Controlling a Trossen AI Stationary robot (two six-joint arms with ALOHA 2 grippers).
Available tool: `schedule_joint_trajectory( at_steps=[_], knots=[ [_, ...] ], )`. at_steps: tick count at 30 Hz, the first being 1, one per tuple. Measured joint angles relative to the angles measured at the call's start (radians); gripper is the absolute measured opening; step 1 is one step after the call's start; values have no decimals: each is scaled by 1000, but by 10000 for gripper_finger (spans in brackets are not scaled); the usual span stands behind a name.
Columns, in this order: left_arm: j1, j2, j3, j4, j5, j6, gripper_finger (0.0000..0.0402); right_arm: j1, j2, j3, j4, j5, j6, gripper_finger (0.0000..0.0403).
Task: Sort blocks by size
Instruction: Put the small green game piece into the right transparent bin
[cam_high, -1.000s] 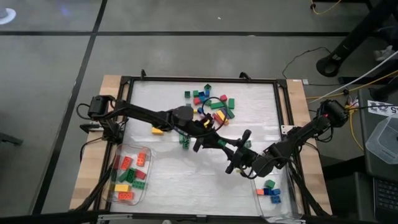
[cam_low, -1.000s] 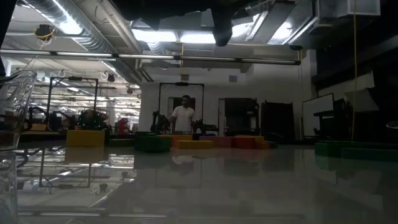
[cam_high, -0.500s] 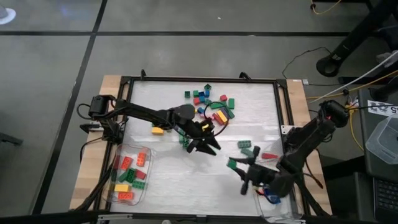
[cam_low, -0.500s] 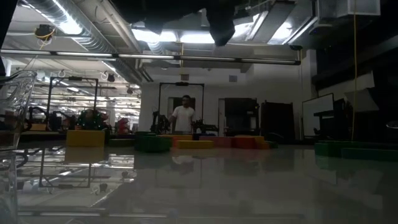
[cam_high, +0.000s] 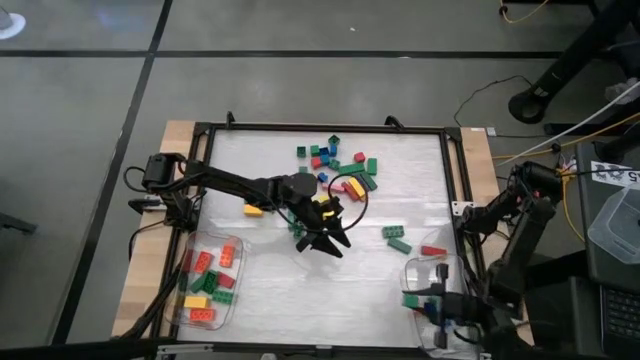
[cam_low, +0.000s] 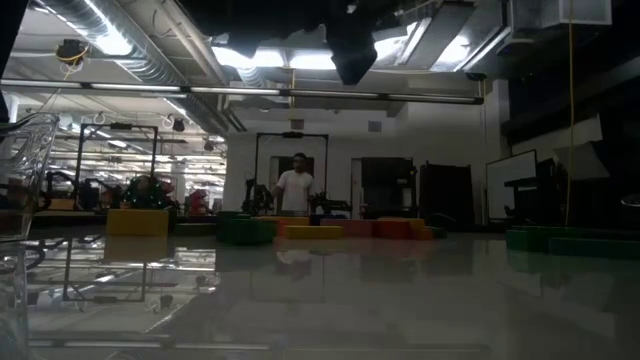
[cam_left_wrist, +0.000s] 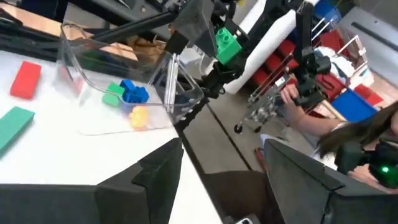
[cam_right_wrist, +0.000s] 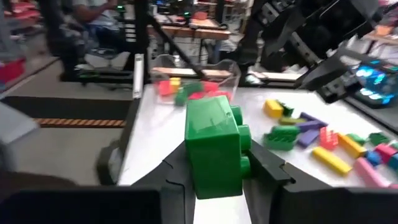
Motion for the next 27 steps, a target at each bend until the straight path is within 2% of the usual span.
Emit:
schedule_joint_trajectory(
  at_steps=[4, 8, 12, 16, 20, 23, 27],
  knots=[
    [1, 0, 0, -42, -1, 36, 214, 41, 0, 0, -85, -10, 132, 118],
    [1, 0, 0, -42, -1, 39, 214, 22, 0, 0, -193, -94, 370, 118],
    [0, 0, 0, -43, -1, 39, 214, -81, 0, 0, -312, -370, 583, 96],
    [1, 0, 0, -49, -1, 39, 214, -209, 0, 0, -385, -703, 607, 95],
    [1, 0, 0, -49, -1, 39, 214, -312, -9, 0, -410, -973, 605, 120],
    [1, 0, 0, -49, -1, 39, 214, -358, -20, 14, -407, -1109, 577, 126],
    [1, 0, 0, -50, -4, 39, 214, -385, -31, 75, -405, -1212, 526, 106]
  ],
)
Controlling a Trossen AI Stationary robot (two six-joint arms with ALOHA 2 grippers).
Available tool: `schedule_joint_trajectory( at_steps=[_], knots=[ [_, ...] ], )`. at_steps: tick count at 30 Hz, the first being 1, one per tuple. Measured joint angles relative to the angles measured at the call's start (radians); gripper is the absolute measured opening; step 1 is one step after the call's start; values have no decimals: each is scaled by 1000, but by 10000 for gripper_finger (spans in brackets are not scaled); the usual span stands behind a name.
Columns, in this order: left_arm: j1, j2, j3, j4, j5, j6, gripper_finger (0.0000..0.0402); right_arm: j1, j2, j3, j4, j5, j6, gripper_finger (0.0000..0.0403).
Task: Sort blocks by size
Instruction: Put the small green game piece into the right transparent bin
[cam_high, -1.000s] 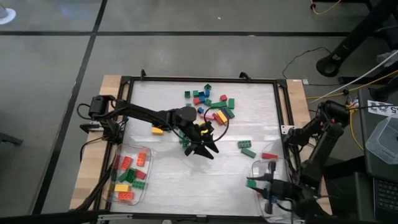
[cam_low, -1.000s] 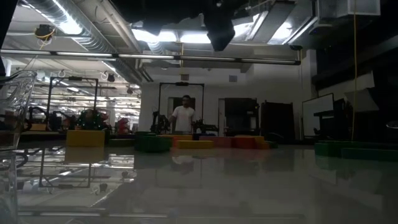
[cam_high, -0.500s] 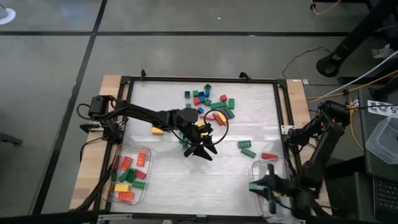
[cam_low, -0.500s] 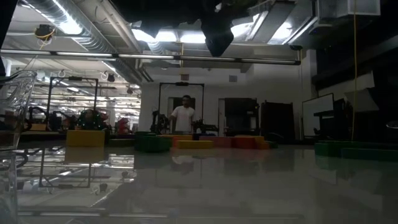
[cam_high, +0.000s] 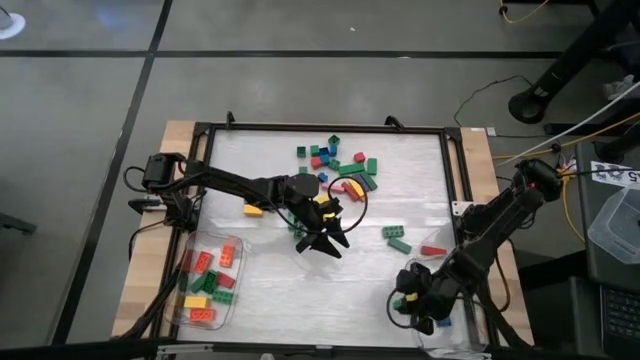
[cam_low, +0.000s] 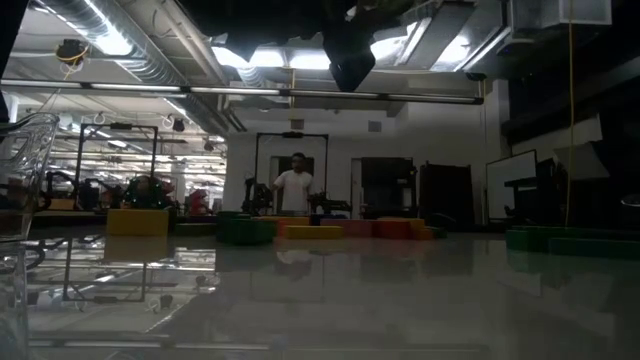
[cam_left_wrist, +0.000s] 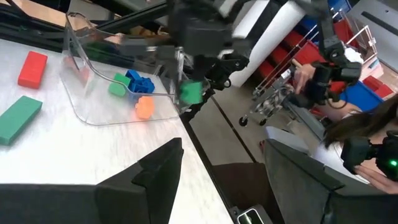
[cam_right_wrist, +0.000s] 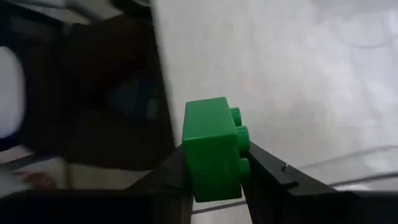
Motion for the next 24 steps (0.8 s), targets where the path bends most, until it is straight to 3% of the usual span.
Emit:
schedule_joint_trajectory(
  at_steps=[5, 9, 15, 24],
  knots=[
    [0, 0, 0, 0, -1, 0, 214, 0, 0, 87, -100, -64, 10, 94],
    [0, 0, 0, 0, -1, 0, 214, 16, 0, 100, -273, -73, 137, 112],
    [4, 0, 1, -1, -1, 0, 214, 19, 3, 100, -462, -196, 299, 128],
    [84, 0, 1, -11, -18, 0, 214, 19, 5, 100, -484, -194, 342, 126]
  ],
)
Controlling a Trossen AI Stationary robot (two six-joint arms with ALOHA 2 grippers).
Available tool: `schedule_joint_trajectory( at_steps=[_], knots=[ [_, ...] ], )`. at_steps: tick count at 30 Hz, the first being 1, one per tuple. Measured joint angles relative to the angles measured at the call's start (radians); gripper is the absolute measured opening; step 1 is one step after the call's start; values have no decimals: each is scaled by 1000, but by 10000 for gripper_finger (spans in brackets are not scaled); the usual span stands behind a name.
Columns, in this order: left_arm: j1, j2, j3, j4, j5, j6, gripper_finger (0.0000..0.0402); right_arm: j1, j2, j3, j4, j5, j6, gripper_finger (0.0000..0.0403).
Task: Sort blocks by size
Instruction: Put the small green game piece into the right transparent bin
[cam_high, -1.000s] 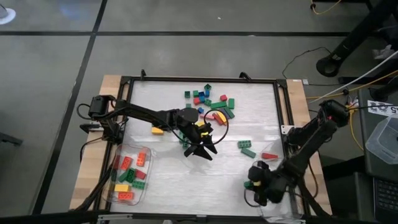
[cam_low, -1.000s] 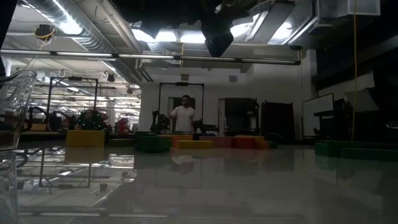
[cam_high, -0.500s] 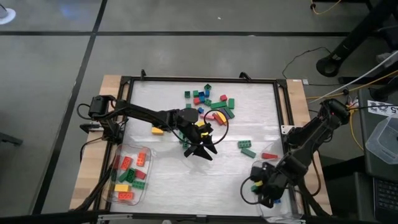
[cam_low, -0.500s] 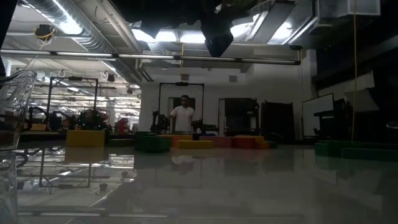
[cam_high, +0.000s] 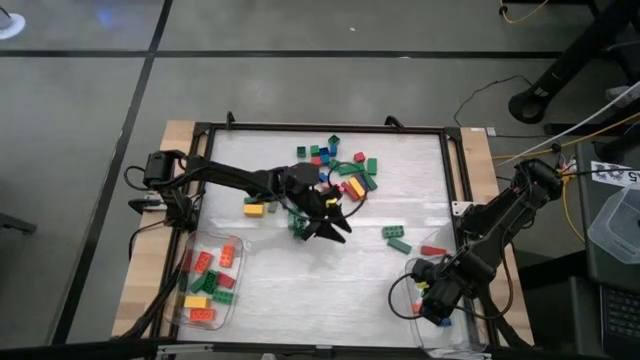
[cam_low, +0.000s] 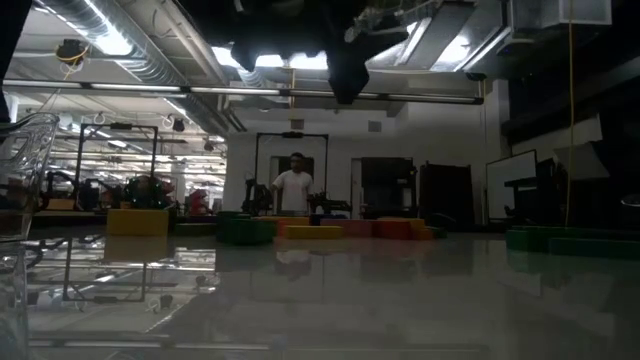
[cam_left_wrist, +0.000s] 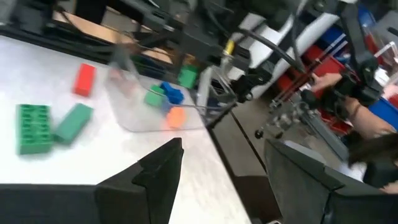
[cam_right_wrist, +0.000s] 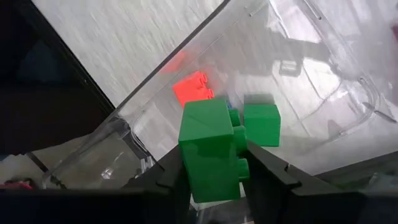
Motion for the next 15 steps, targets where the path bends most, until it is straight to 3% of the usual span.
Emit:
schedule_joint_trajectory(
  at_steps=[8, 15],
  knots=[
    [141, 0, 0, -132, -14, 42, 214, 0, 28, 0, -6, 16, 31, 126],
    [294, 0, 0, -359, -214, 214, 214, 0, 60, 0, -76, -10, 89, 127]
  ],
)
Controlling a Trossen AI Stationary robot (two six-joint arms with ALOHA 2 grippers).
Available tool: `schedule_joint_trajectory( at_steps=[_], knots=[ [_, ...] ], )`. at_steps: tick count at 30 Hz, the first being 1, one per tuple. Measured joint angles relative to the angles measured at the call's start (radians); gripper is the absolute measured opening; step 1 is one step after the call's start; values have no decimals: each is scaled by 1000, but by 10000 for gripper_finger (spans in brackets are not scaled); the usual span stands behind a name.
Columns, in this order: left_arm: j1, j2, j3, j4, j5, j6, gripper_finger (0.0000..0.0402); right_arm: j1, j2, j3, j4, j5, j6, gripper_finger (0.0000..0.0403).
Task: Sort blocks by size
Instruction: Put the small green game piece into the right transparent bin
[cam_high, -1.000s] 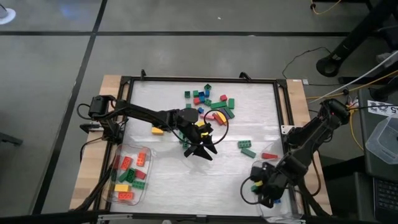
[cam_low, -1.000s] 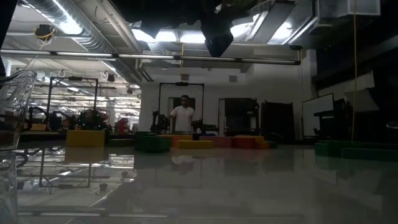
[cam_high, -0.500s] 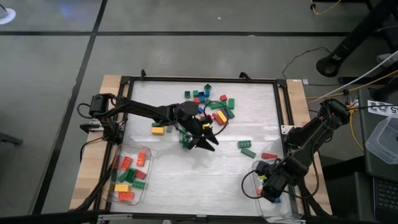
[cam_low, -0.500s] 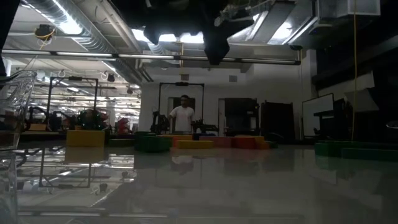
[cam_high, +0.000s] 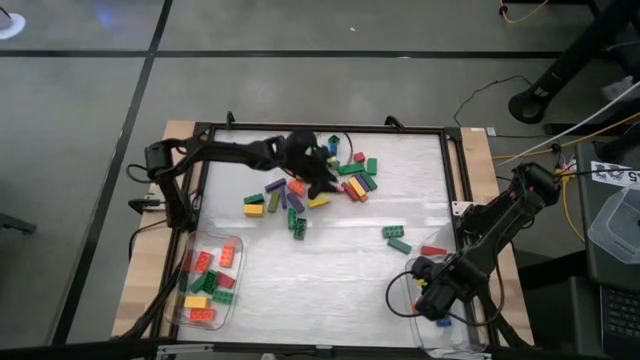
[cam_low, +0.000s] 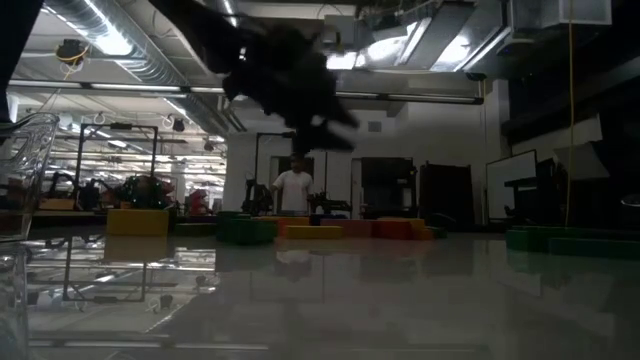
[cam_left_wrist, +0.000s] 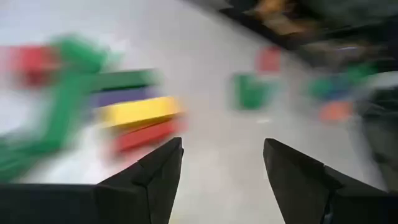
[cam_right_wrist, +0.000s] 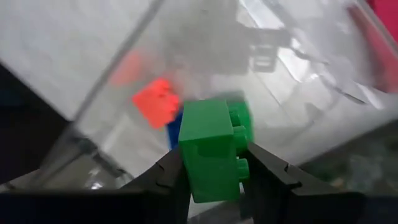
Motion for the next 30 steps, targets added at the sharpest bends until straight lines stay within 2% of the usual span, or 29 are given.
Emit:
schedule_joint_trajectory(
  at_steps=[6, 9, 17, 20, 26, 30],
  knots=[
    [96, 0, 0, -172, -308, 55, 214, 0, 29, 0, -51, 1, 0, 127],
    [129, 0, 0, -213, -393, 63, 214, 0, 39, 0, -51, 4, -9, 127],
    [173, 0, 0, -263, -463, 48, 214, 0, 74, 0, -52, -10, -10, 136],
    [179, 0, -10, -270, -508, 46, 214, 0, 97, 0, -64, -13, -10, 163],
    [179, 5, -29, -273, -521, 124, 214, 0, 117, 0, -84, -43, -10, 230],
    [180, 24, -30, -260, -530, 180, 214, 0, 117, 0, -81, -115, -12, 254]
  ],
)
